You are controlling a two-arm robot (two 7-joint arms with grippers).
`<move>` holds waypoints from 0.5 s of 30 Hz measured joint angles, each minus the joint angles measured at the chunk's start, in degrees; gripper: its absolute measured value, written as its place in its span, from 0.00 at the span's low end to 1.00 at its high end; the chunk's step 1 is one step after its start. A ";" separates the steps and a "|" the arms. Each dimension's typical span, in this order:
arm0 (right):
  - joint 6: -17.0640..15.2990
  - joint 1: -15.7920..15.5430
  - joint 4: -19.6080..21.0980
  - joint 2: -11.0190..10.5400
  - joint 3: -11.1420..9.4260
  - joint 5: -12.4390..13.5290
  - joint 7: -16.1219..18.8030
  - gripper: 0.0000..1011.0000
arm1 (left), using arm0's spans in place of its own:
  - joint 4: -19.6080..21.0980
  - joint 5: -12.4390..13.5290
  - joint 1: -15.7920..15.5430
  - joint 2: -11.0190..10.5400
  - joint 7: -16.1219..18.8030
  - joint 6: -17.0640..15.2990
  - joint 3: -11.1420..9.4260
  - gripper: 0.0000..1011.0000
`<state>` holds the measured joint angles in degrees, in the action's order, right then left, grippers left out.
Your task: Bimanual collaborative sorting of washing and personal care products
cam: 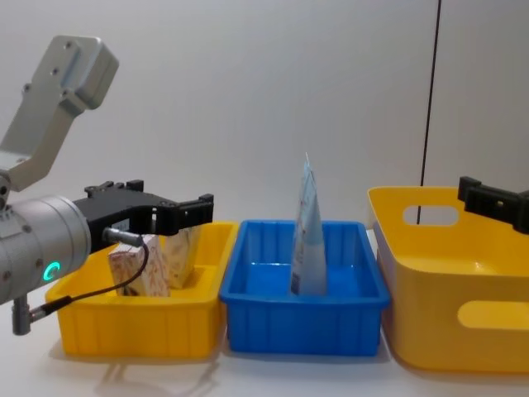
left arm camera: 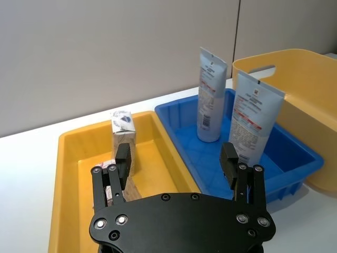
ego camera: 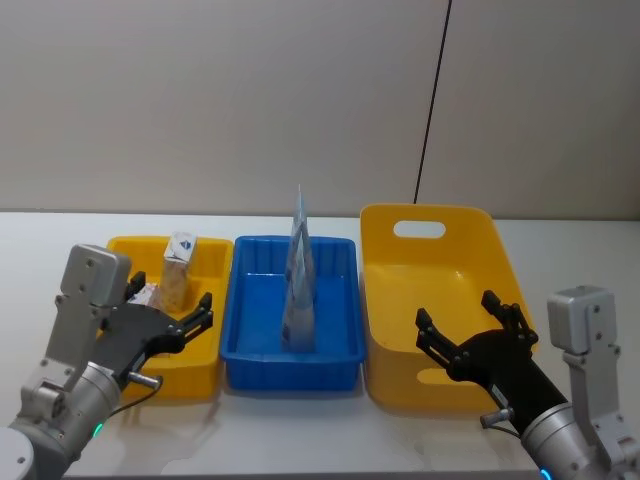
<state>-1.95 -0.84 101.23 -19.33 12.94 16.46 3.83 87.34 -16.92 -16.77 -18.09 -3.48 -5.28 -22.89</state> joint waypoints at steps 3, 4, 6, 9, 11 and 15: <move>0.00 0.00 0.00 0.00 0.00 0.00 0.00 0.99 | -0.09 -0.28 0.10 0.30 0.36 -0.67 0.53 0.99; 0.00 0.00 0.00 0.00 0.00 0.00 0.00 0.99 | -0.09 -0.43 0.20 0.44 0.55 -1.02 0.77 0.99; 0.00 0.00 0.00 0.00 0.00 0.00 0.00 0.99 | -0.09 -0.58 0.31 0.58 0.74 -1.38 0.99 0.99; 0.00 0.00 0.00 0.00 0.00 0.00 0.00 0.99 | -0.07 -0.95 0.59 0.92 1.18 -2.31 1.56 0.99; 0.00 0.00 0.00 0.00 0.00 0.00 0.00 0.99 | -0.07 -1.11 0.69 1.05 1.32 -2.73 1.80 0.99; 0.00 0.00 0.00 0.00 0.00 0.00 0.00 0.99 | -0.09 -1.47 0.77 1.41 1.48 -3.51 2.27 0.99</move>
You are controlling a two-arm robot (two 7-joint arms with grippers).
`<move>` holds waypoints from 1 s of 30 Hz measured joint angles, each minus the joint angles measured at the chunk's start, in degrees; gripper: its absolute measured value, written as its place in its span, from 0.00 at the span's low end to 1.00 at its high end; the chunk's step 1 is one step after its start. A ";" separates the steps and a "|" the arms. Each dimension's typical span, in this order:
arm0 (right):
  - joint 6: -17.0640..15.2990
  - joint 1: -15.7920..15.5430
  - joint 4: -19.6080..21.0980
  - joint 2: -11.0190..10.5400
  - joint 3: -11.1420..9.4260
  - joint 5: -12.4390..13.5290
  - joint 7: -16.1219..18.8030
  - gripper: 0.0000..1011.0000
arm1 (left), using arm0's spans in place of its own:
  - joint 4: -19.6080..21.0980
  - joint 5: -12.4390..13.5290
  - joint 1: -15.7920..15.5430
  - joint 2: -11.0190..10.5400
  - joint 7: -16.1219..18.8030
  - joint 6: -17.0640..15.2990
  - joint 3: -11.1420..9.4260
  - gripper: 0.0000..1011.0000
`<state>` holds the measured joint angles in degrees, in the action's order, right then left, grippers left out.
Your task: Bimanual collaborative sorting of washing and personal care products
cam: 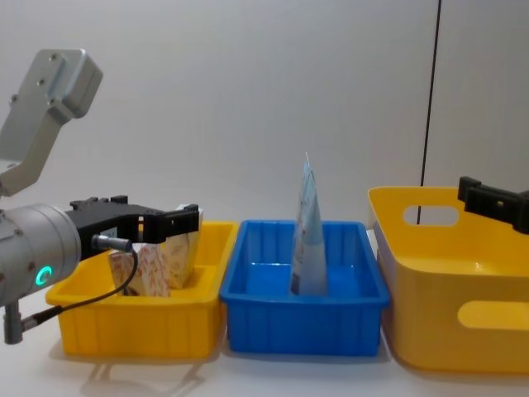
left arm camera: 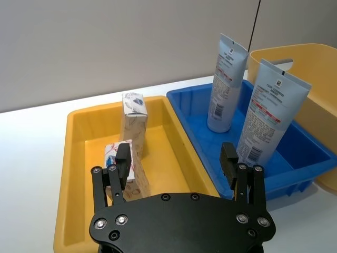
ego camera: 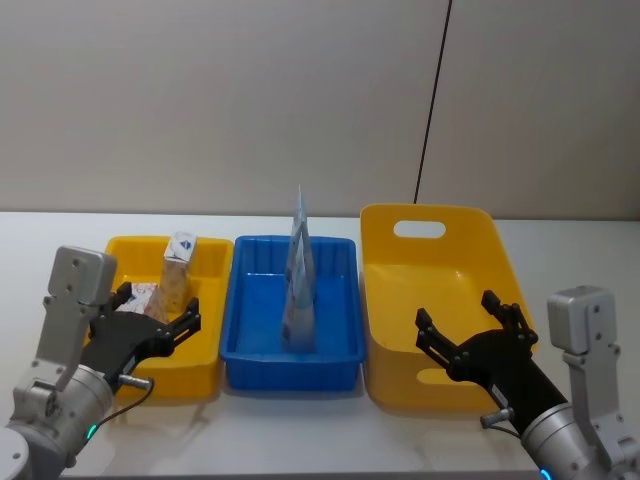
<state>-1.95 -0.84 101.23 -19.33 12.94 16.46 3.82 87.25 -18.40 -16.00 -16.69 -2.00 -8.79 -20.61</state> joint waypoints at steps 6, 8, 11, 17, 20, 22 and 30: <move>0.00 0.00 0.00 0.00 0.00 0.00 0.00 0.99 | -0.71 -0.62 -0.17 0.70 0.00 -0.88 0.71 0.99; 0.00 0.00 0.00 0.00 0.00 0.00 0.00 0.99 | -1.03 -0.84 -0.29 0.94 -0.05 -1.04 0.92 0.99; 0.00 0.00 0.00 0.00 0.00 0.00 0.00 0.99 | -1.38 -1.07 -0.39 1.19 -0.15 -1.19 1.16 0.99; 0.00 0.00 0.00 0.00 0.00 0.00 0.00 0.99 | -2.45 -1.51 -0.61 1.73 -0.42 -1.62 1.82 0.99; 0.00 0.00 0.00 0.00 0.00 0.00 0.00 0.99 | -3.13 -1.58 -0.74 1.86 -0.54 -2.01 2.13 0.99; 0.00 0.00 0.00 0.00 0.00 0.00 0.00 0.99 | -3.42 -1.58 -0.81 1.87 -0.61 -2.18 2.25 0.99; 0.00 0.00 0.00 0.00 0.00 0.00 0.00 0.99 | -4.75 -1.57 -1.02 1.87 -1.01 -2.76 2.84 0.99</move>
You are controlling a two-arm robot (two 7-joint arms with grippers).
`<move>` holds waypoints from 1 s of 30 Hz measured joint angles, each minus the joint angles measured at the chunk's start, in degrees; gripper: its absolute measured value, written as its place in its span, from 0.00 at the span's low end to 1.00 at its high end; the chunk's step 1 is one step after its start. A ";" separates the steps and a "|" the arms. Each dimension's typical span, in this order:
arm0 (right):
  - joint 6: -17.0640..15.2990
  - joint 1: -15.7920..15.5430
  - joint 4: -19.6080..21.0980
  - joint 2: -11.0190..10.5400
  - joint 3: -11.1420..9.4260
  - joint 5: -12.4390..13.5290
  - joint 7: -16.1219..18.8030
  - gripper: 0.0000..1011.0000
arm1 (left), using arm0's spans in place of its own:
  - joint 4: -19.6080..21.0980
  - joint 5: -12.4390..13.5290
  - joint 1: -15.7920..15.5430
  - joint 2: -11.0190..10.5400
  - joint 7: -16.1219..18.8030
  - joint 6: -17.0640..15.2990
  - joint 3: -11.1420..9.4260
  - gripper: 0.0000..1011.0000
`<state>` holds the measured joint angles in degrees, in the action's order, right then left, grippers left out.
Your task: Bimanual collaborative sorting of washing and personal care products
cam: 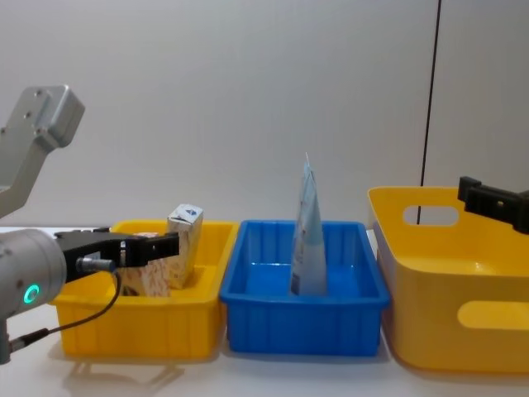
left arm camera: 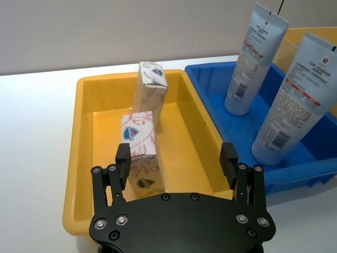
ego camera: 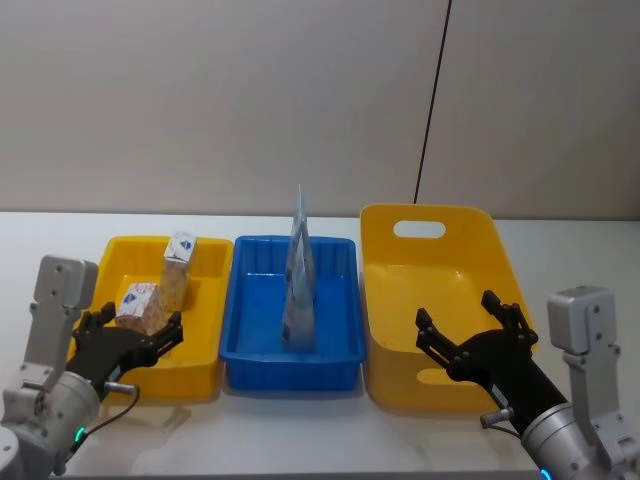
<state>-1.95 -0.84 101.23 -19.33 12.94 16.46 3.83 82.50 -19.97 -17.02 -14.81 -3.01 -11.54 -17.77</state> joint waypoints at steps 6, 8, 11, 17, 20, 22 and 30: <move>0.00 0.00 0.00 0.00 0.00 0.00 0.00 0.99 | -1.03 0.03 -0.25 0.01 -0.36 -0.23 0.52 0.99; 0.00 0.00 0.00 0.00 0.00 0.00 0.00 0.99 | -1.29 0.03 -0.33 0.04 -0.43 -0.23 0.65 0.99; 0.00 0.00 0.00 0.00 0.00 0.00 0.00 0.99 | -1.97 0.04 -0.51 0.14 -0.57 -0.13 0.99 0.99; 0.00 0.00 0.00 0.00 0.00 0.00 0.00 0.99 | -3.78 0.04 -1.21 0.39 -1.02 0.69 1.69 0.99; 0.00 0.00 0.00 0.00 0.00 0.00 0.00 0.99 | -4.68 0.04 -1.55 0.53 -1.28 1.12 1.91 0.99; 0.00 0.00 0.00 0.00 0.00 0.00 0.00 0.99 | -5.49 0.04 -1.93 0.67 -1.57 1.49 2.08 0.99; 0.00 0.00 0.00 0.00 0.00 0.00 0.00 0.99 | -9.56 0.03 -4.09 1.30 -3.28 2.61 2.23 0.99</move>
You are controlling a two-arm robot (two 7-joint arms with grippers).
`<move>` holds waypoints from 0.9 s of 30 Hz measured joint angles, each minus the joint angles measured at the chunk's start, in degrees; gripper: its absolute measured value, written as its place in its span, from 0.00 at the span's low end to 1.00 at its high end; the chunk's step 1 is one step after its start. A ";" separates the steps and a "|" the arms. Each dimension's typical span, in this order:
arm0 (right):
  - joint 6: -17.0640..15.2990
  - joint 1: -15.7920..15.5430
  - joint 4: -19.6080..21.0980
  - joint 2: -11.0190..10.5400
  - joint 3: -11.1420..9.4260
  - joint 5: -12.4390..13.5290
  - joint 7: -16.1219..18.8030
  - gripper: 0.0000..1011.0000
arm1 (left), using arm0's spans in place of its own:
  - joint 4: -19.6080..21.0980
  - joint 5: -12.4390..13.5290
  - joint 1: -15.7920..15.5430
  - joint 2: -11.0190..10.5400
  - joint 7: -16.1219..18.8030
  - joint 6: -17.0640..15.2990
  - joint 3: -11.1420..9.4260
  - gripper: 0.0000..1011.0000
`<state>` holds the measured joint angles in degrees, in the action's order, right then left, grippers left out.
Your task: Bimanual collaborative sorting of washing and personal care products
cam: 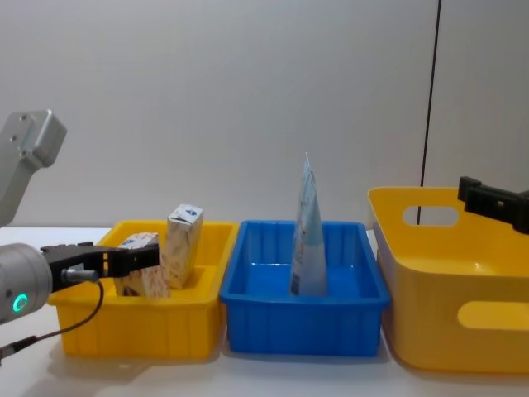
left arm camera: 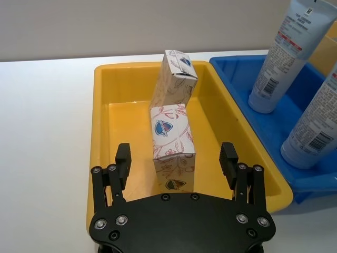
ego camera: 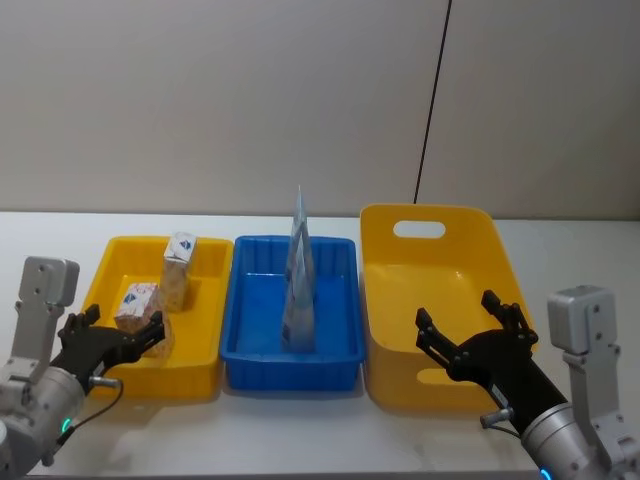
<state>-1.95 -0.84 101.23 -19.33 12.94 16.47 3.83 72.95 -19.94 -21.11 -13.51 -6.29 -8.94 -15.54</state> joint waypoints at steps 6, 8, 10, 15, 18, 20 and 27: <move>0.00 0.00 0.00 0.00 0.00 0.00 0.00 0.99 | -3.11 0.00 -1.81 0.53 -1.37 0.72 0.00 0.99; 0.00 0.00 0.00 0.00 0.00 0.00 0.00 0.99 | -4.23 0.00 -2.41 0.72 -1.79 0.96 0.02 0.99; 0.00 0.00 0.00 0.00 0.00 0.00 0.00 0.99 | -4.84 0.00 -2.75 0.83 -2.05 1.08 0.06 0.99; 0.00 0.00 0.00 0.00 0.00 0.00 0.00 0.99 | -6.52 0.02 -3.65 1.19 -2.66 1.43 0.22 0.99; 0.00 0.00 0.00 0.00 0.00 0.00 0.00 0.99 | -7.51 0.03 -4.19 1.43 -3.00 1.64 0.32 0.99; 0.00 0.00 0.00 0.00 0.00 0.00 0.00 0.99 | -8.22 0.05 -4.57 1.63 -3.27 1.85 0.39 0.99; 0.00 0.00 0.00 0.00 0.00 0.00 0.00 0.99 | -9.88 0.10 -5.55 2.17 -4.10 2.38 0.58 0.90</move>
<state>-1.95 -0.84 101.23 -19.34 12.94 16.46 3.83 63.07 -19.84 -26.66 -11.34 -10.38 -6.56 -14.96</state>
